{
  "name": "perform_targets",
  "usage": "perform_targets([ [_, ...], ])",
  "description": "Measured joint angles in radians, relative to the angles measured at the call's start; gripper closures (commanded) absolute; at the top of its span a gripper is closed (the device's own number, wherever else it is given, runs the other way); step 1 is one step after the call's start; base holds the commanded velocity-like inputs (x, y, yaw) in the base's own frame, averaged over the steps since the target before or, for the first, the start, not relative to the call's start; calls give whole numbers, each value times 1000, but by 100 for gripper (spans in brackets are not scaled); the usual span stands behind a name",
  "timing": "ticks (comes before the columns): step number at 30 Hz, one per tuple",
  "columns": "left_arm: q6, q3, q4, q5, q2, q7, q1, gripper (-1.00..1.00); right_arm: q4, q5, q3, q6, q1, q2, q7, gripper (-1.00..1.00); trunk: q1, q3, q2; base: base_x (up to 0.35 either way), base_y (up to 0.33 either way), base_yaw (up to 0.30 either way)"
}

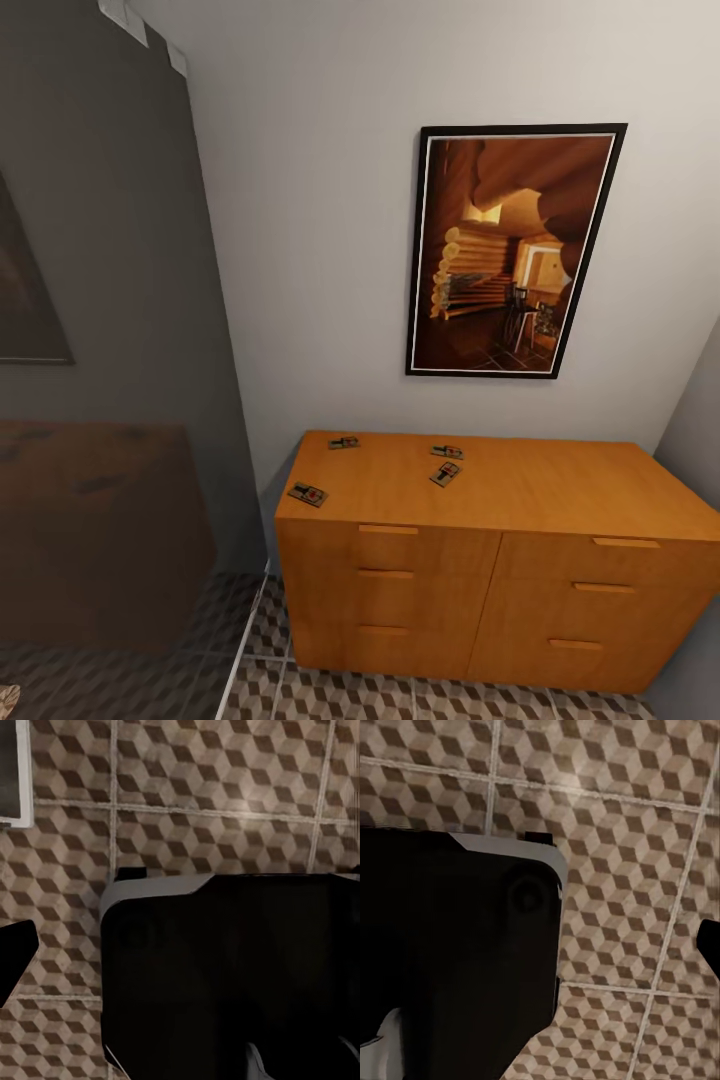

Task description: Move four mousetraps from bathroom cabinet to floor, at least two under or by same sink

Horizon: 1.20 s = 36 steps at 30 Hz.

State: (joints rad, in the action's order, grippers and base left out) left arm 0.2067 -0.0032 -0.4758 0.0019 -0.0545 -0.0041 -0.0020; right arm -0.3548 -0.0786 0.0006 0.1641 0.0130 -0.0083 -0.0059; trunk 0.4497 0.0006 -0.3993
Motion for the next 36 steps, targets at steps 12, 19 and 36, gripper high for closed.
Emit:
perform_targets([
  [12, 327, -2, -467, 3, -4, -3, 0, -100, -559, -22, -8, 392, 0, -1, -3, -100, 0, 0, 0, 0, 0, 0],
  [19, 483, -7, -736, 3, -5, -12, -2, -100, -890, -29, -11, 605, 3, 1, -3, -100, 0, 0, 0, 0, 0, 0],
  [36, 812, -10, -899, 6, -12, -74, -277, -100, -1046, -22, -2, 875, 359, 16, -7, -100, 0, 0, 0, 0, 0, 0],
])
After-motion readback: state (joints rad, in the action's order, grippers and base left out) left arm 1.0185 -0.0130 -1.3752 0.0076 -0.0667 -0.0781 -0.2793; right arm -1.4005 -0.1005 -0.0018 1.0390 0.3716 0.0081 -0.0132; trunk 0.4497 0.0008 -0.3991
